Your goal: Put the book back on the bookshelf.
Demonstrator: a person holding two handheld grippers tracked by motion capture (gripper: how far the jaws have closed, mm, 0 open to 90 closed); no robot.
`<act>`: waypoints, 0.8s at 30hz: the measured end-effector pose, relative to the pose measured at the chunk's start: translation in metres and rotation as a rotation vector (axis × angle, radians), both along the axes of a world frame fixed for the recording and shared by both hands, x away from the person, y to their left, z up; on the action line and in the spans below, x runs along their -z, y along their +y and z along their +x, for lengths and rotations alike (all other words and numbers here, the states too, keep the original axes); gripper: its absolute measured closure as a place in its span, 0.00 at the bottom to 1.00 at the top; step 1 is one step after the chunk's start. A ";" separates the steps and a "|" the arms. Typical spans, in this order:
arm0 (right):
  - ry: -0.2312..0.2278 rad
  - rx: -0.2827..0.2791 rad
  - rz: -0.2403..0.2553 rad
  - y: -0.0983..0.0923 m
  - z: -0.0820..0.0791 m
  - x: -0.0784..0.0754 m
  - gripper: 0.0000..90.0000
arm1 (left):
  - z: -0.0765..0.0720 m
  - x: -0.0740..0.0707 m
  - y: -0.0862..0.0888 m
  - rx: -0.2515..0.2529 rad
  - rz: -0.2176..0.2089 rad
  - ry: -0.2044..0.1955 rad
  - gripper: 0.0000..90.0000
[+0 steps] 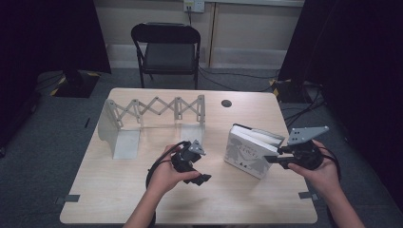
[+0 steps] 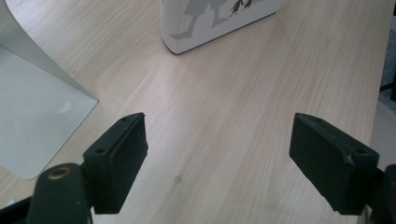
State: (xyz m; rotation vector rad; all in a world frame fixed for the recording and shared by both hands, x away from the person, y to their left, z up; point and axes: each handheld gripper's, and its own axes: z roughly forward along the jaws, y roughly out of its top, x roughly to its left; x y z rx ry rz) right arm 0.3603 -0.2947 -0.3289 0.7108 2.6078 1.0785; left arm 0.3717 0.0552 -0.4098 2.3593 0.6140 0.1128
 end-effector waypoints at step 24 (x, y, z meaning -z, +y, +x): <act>0.052 -0.038 0.011 0.015 0.004 -0.004 0.79 | -0.003 0.014 0.005 0.002 0.006 0.044 0.21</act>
